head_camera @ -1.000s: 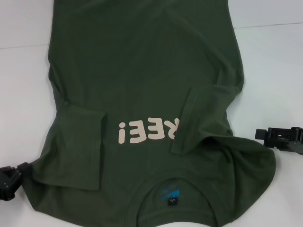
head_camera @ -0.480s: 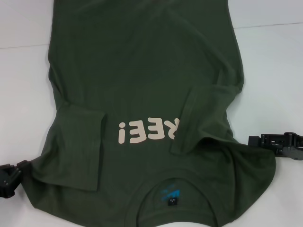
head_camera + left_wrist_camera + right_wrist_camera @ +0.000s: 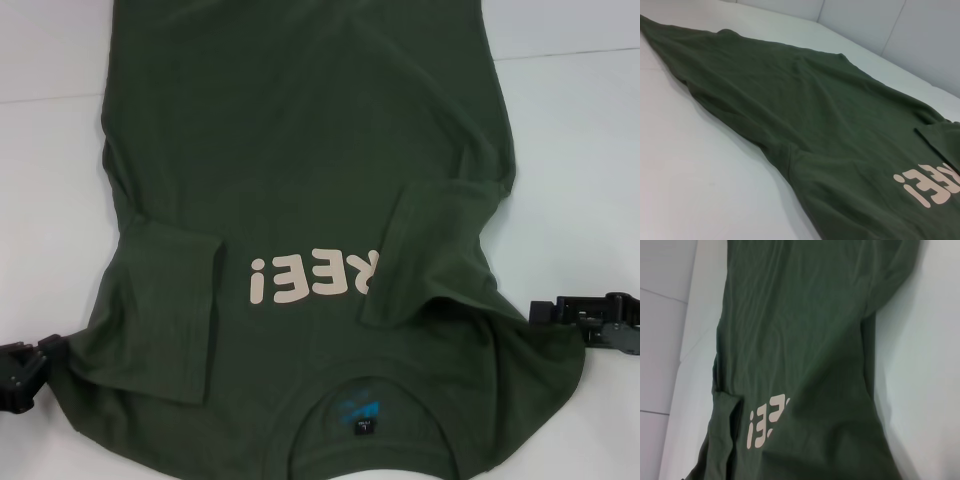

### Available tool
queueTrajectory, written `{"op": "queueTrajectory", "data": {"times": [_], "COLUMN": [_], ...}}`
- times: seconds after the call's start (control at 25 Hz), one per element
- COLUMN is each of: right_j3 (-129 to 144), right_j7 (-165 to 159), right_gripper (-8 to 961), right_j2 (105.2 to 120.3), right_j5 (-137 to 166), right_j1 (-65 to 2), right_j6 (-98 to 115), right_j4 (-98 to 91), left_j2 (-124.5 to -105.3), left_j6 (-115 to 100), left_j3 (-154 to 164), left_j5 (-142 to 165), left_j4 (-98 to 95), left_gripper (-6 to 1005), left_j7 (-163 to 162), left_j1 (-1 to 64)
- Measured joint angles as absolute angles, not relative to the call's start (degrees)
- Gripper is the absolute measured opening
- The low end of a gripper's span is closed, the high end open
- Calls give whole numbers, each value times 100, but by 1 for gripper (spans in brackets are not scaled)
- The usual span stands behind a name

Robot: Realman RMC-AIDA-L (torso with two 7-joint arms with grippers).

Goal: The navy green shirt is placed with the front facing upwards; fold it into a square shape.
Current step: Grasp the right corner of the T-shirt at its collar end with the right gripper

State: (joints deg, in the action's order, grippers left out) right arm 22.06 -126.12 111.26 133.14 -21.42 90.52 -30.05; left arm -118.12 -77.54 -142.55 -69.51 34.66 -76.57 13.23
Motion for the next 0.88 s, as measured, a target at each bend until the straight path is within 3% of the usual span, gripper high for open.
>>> {"op": "queueTrajectory", "data": {"times": [0.32,0.52,0.72,0.88], "right_j3": [2193,2223,2244,2284], "right_j7": [-12616,-12633,-12635,-12635], "right_gripper": [669,606,377,302], "right_j2": [11120,11132,11134,11135], "right_j5": [13316,13316,13316,13315], "right_j1": [-2161,-2156,-2141,-2134], "right_j6": [8983,8965,8912,8893], "right_j4": [-2806,-2744,-2716,-2695], "left_j2": [-11812,-11807,-11797,-11795], "left_j6": [-7693,-7659,-7659,-7654], "left_j3": [-14295,-14269,-14260,-14258], "left_j5": [-6809,-6809,-6809,-6809], "left_j4": [3452,3452,3459,3462], "left_gripper": [7,7,8,8], "left_j7": [-7671,-7681,-7682,-7683], "left_j1": [1387,1406,1423,1429]}}
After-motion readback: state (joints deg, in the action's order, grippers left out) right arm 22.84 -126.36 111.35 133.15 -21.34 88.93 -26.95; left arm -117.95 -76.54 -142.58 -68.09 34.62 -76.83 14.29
